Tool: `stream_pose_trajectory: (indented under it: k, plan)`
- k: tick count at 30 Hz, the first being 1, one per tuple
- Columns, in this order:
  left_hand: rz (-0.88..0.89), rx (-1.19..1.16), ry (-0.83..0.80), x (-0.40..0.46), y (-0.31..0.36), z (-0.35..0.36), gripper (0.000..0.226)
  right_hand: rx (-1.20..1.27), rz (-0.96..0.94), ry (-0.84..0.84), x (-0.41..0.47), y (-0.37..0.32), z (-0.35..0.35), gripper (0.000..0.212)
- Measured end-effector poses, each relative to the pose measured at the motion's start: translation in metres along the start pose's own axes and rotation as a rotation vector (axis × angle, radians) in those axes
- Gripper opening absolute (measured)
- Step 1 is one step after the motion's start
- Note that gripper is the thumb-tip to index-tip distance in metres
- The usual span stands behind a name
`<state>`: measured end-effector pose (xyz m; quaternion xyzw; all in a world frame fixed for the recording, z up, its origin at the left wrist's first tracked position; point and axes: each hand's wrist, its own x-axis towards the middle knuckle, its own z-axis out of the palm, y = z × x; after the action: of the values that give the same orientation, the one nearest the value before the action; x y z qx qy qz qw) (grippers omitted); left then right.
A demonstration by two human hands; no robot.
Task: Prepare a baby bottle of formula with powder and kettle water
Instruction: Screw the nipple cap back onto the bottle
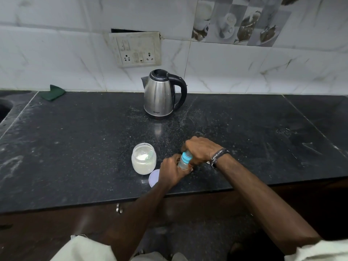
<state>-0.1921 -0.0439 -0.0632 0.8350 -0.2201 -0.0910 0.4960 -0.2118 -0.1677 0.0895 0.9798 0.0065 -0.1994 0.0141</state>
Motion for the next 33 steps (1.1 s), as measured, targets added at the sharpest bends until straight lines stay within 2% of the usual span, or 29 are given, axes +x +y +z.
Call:
stream_pose_trajectory:
  k: [6,14,21,25,29,33]
  plan:
    - [0.024,-0.017,-0.005,-0.001,0.003,-0.002,0.074,0.01,-0.029,0.051,-0.002,-0.003,0.003,0.04]
    - [0.005,0.001,0.016,0.0,-0.001,0.0,0.063,-0.052,-0.044,0.11,-0.003,-0.001,-0.009,0.041]
    - [0.022,-0.006,0.005,0.001,-0.002,-0.001,0.065,-0.118,-0.051,0.109,-0.002,-0.007,-0.002,0.038]
    - [0.017,0.004,0.02,0.001,-0.001,-0.001,0.058,-0.118,-0.033,0.107,0.0,-0.008,0.0,0.044]
    - [0.005,0.002,0.02,0.0,-0.001,0.001,0.055,-0.146,0.015,0.191,0.002,-0.008,0.005,0.052]
    - [0.004,0.014,-0.004,0.003,-0.004,0.001,0.066,-0.143,0.103,0.202,0.005,-0.008,0.01,0.07]
